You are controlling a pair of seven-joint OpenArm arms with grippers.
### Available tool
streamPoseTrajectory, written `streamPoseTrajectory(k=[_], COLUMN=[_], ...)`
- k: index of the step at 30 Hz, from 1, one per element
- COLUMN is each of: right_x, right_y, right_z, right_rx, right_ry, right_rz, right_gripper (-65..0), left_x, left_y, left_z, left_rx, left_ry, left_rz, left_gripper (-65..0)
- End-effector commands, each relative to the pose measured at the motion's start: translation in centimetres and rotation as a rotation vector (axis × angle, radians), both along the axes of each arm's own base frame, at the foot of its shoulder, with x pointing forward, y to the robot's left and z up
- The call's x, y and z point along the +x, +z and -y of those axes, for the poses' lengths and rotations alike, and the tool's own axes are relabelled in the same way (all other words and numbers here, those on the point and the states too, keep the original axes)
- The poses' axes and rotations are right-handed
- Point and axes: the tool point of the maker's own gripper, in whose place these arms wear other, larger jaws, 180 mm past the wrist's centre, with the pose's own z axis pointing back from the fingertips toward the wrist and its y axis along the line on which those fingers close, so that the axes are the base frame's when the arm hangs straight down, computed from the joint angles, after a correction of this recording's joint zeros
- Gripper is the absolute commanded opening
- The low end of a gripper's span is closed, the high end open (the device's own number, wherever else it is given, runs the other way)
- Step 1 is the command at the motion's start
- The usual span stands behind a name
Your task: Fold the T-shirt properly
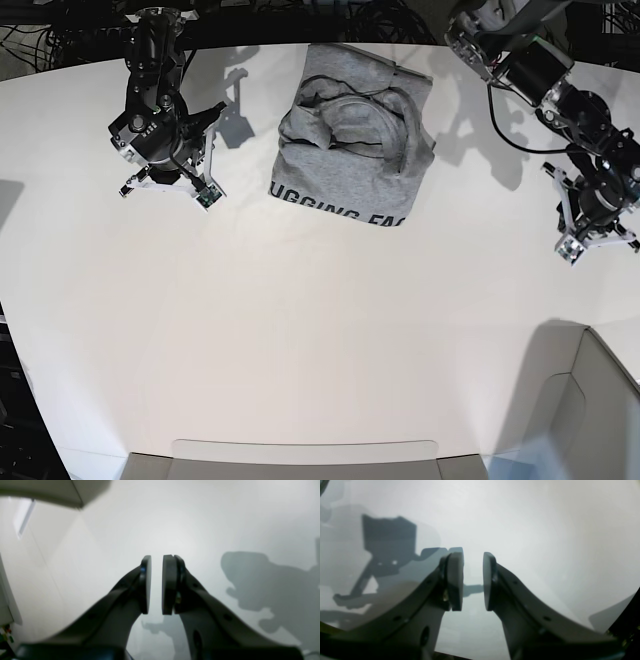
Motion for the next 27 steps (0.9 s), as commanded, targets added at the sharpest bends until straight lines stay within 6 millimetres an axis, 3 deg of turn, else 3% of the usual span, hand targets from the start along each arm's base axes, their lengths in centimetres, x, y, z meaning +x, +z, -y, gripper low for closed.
streamPoseTrajectory(k=[1, 11, 14, 20, 27], right_x=[0.6, 0.7, 0.7, 0.8, 0.8], right_y=[0.7, 0.7, 0.7, 0.8, 0.8], right_z=[0.0, 0.1, 0.1, 0.0, 0.0], right_rx=[-0.002, -0.002, -0.003, 0.0, 0.001], right_ry=[0.013, 0.007, 0.007, 0.007, 0.006], right_rz=[0.03, 0.031, 0.031, 0.034, 0.034], right_gripper=[-50.6, -50.6, -50.6, -50.6, -50.6], left_x=[0.9, 1.0, 1.9, 2.0, 2.6], left_y=[2.0, 2.3, 4.3, 6.2, 6.5], left_z=[-0.1, -0.1, -0.2, -0.4, -0.2], left_rx=[0.022, 0.017, 0.042, -0.005, -0.029], left_ry=[-0.014, -0.007, -0.016, 0.051, 0.056], left_rz=[0.062, 0.079, 0.16, 0.325, 0.351], left_gripper=[-57.1, -57.4, -57.4, -57.3, -57.2])
